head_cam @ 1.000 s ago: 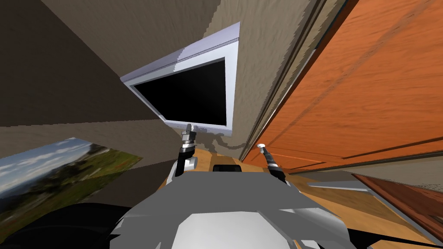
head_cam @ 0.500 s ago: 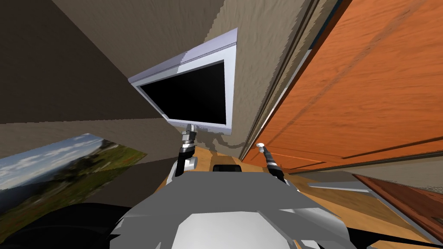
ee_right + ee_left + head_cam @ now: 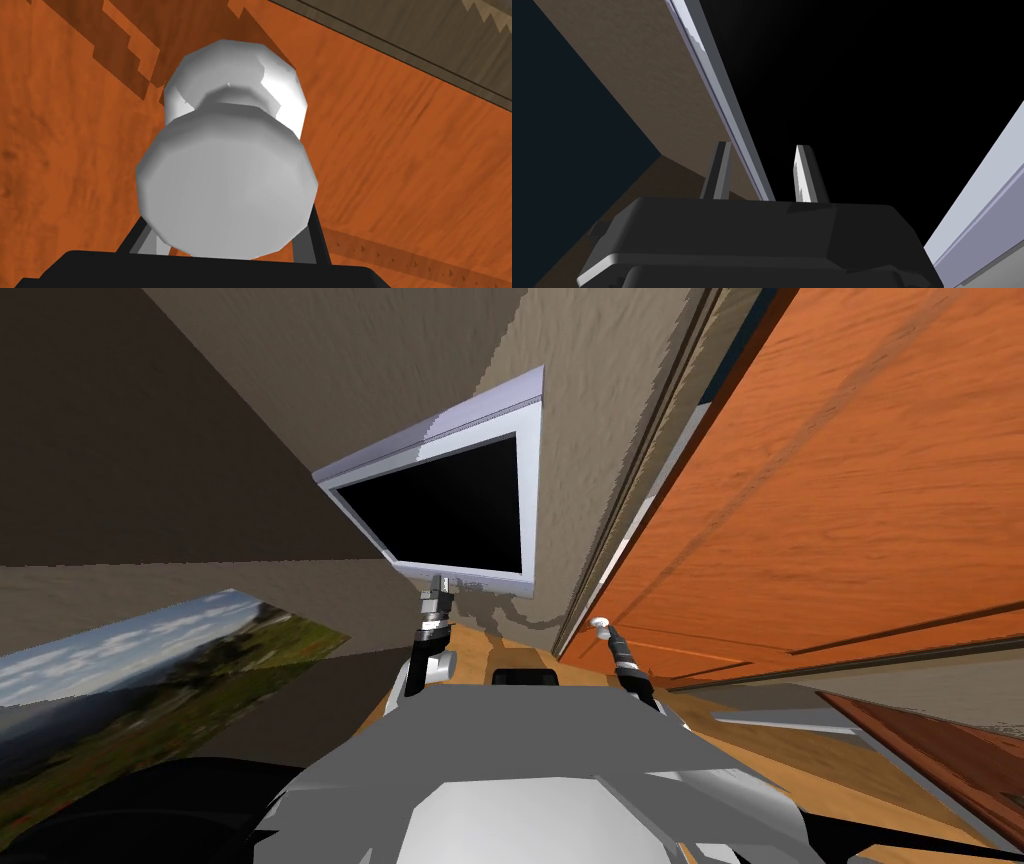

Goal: Pull the door open

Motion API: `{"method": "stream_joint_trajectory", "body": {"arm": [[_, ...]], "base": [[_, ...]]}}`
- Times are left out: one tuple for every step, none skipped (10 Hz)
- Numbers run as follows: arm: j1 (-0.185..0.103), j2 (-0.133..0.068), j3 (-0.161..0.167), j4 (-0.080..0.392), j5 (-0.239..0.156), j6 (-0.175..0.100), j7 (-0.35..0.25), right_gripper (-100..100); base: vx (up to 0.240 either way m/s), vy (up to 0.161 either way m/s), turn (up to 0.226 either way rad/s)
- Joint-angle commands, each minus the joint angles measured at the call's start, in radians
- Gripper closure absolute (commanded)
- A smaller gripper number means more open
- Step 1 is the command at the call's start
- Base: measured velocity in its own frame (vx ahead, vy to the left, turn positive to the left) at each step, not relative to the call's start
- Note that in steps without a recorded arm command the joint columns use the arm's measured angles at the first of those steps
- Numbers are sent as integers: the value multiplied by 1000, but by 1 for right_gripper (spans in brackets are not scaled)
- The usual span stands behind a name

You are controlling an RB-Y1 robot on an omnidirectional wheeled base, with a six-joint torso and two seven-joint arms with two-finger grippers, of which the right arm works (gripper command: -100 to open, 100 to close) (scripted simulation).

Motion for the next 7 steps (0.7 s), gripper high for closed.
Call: {"method": "stream_joint_trajectory", "body": {"arm": [[-7,1,22,-6,-31,7,-50,100],[-7,1,22,-6,-31,7,-68,100],[-12,0,35,-7,-53,12,-101,100],[-12,0,35,-7,-53,12,-110,100],[-17,-1,49,-7,-75,18,-149,100],[-22,-2,63,-7,-97,23,-175,100],[-22,-2,63,-7,-97,23,-193,100]], "base": [[-78,-32,83],[-60,-25,39],[-66,-18,50],[-47,-14,26],[-47,-20,53],[-84,-25,78],[-67,-26,44]]}}
